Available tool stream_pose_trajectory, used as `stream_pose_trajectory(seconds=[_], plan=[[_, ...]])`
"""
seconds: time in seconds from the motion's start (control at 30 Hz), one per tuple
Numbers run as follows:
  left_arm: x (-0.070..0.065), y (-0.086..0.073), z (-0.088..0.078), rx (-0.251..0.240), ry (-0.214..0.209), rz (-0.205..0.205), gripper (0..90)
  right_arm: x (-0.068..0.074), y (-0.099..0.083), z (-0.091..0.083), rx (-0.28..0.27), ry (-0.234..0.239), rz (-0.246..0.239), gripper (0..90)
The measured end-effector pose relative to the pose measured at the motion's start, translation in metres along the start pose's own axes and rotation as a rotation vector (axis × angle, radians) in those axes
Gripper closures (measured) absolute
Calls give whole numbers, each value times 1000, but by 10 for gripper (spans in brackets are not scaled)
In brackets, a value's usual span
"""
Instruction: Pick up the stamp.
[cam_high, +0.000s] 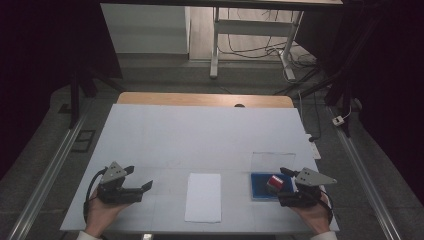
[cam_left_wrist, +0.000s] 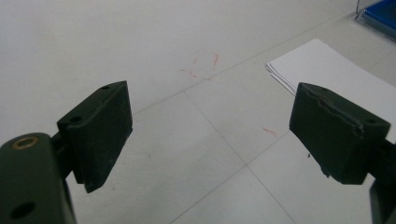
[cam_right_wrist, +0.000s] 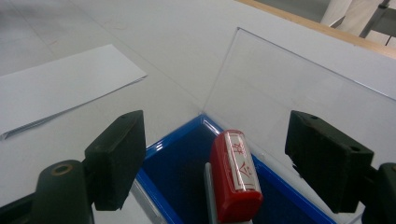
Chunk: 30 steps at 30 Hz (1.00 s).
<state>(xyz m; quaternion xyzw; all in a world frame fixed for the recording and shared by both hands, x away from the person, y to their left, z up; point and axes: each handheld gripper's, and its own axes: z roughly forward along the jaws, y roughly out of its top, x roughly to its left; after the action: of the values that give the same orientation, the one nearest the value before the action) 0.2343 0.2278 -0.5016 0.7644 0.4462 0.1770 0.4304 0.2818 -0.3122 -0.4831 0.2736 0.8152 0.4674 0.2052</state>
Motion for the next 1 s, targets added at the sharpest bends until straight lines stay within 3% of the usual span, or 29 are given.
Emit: stream_pose_trajectory(seconds=[1.0], plan=[[-8,3,-2,-2,-14,29,145,-2,9,-7,27,-18,5,221]])
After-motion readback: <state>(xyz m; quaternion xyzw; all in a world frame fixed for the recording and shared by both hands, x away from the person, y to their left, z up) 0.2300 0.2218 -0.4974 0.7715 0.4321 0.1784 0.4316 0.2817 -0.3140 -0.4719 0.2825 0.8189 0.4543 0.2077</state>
